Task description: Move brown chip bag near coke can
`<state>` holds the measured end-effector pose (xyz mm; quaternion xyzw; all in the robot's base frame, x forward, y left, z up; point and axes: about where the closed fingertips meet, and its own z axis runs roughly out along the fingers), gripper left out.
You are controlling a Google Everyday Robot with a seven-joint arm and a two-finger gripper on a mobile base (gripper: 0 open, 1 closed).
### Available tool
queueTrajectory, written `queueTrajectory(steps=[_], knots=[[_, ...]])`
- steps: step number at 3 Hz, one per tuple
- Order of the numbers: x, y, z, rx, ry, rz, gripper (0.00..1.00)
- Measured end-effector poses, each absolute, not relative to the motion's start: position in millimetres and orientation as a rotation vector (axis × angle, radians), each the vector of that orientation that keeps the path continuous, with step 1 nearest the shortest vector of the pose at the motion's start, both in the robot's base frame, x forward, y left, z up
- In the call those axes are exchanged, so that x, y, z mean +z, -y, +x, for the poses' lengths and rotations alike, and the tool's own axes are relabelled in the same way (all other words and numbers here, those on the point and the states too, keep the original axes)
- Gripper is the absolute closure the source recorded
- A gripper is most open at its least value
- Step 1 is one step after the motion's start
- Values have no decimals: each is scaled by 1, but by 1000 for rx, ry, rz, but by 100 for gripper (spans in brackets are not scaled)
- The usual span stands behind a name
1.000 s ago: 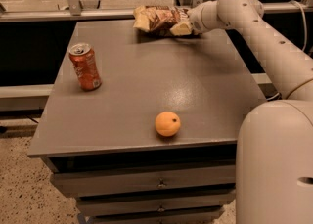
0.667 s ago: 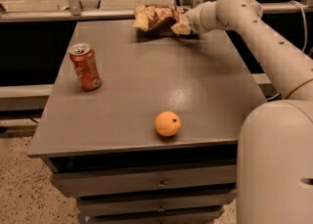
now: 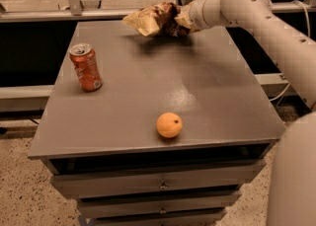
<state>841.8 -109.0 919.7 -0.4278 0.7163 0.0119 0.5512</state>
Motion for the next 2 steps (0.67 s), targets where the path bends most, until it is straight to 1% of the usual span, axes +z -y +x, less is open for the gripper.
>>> queueTrajectory(steps=[1,2], knots=[[936,79,806,3,-1637,-1090,100],[939,46,783,-12,-1603,-1142,100]])
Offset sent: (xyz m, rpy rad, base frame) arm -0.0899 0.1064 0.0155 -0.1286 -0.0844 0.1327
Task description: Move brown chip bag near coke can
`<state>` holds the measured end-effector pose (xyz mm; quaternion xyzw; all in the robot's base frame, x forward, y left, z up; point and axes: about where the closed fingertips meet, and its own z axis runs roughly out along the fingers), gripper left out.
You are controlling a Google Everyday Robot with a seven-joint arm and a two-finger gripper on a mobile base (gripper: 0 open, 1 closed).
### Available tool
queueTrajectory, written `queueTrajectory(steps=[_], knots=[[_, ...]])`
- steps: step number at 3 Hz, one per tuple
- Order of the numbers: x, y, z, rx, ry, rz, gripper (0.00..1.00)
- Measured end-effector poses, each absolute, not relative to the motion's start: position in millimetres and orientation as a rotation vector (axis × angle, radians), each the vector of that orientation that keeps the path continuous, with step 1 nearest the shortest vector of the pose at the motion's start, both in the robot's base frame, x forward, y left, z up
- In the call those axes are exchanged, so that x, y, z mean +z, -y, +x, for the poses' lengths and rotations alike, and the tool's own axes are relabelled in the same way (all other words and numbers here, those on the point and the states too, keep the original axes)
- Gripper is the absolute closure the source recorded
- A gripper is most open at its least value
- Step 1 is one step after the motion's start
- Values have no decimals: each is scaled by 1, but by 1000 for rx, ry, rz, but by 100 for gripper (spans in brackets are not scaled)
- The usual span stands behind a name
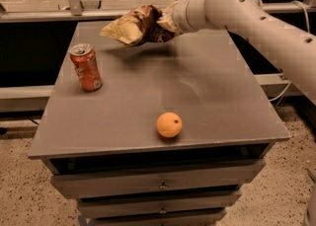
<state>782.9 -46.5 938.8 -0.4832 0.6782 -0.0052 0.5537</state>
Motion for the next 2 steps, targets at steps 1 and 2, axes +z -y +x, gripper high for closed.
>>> queueTrajectory(steps=[1,2], knots=[[933,22,769,-15,-1588,-1171,100],[927,9,759,-16,-1575,-1185,100]])
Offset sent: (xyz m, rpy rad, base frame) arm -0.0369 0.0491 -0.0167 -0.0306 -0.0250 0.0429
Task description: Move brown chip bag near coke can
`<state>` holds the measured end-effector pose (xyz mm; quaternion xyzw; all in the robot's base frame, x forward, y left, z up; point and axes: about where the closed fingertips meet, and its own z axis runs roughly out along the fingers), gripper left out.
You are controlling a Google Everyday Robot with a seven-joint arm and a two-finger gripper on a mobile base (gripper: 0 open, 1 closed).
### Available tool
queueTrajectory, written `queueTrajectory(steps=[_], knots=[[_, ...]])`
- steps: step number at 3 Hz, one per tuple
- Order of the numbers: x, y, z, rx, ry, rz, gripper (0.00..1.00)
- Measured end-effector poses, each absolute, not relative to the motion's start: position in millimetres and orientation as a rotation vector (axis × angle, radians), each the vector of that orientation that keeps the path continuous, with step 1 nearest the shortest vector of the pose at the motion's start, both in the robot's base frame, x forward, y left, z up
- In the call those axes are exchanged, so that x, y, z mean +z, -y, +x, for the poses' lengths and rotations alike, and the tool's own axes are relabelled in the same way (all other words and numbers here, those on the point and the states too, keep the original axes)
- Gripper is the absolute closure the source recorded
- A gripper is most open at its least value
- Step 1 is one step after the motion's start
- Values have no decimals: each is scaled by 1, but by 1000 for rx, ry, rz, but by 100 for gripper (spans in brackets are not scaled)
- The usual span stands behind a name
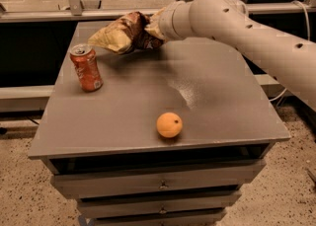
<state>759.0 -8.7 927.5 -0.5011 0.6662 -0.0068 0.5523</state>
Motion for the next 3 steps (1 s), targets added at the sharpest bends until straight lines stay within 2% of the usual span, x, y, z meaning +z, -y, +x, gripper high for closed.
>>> queueTrajectory(steps=[1,2,3], knots=[[918,3,749,-13,-1570,-1192,100],[907,2,741,-9,-1567,-1201,84],[899,3,734,-11,-1564,-1204,61]])
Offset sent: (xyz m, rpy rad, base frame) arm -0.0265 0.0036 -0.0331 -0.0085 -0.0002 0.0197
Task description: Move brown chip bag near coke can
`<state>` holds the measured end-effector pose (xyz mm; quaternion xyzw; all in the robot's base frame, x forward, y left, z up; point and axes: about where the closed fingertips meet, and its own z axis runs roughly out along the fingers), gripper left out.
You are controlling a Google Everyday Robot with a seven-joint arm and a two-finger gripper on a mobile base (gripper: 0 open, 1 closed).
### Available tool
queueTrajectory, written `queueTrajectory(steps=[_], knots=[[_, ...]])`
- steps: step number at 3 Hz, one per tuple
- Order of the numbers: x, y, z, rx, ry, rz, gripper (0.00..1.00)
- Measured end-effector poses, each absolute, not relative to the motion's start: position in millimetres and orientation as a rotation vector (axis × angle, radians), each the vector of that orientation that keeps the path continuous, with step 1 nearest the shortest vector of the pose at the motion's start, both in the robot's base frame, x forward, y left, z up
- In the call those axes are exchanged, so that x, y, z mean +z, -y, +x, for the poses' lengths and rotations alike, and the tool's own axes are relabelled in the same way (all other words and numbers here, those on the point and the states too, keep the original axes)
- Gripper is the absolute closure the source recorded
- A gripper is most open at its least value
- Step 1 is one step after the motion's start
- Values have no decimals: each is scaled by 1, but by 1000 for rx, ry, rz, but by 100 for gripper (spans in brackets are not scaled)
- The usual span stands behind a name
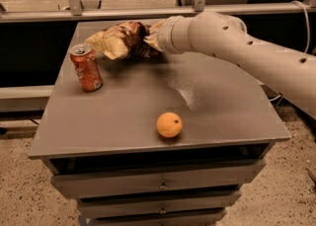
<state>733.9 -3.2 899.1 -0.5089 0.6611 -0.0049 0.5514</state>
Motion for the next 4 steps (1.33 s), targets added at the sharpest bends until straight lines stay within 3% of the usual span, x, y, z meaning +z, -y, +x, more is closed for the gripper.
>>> queueTrajectory(steps=[1,2,4], knots=[[895,6,725,-22,-1549,-1204,30],[895,6,721,-31,-1537,-1204,5],[899,21,715,-70,-1532,-1190,0]])
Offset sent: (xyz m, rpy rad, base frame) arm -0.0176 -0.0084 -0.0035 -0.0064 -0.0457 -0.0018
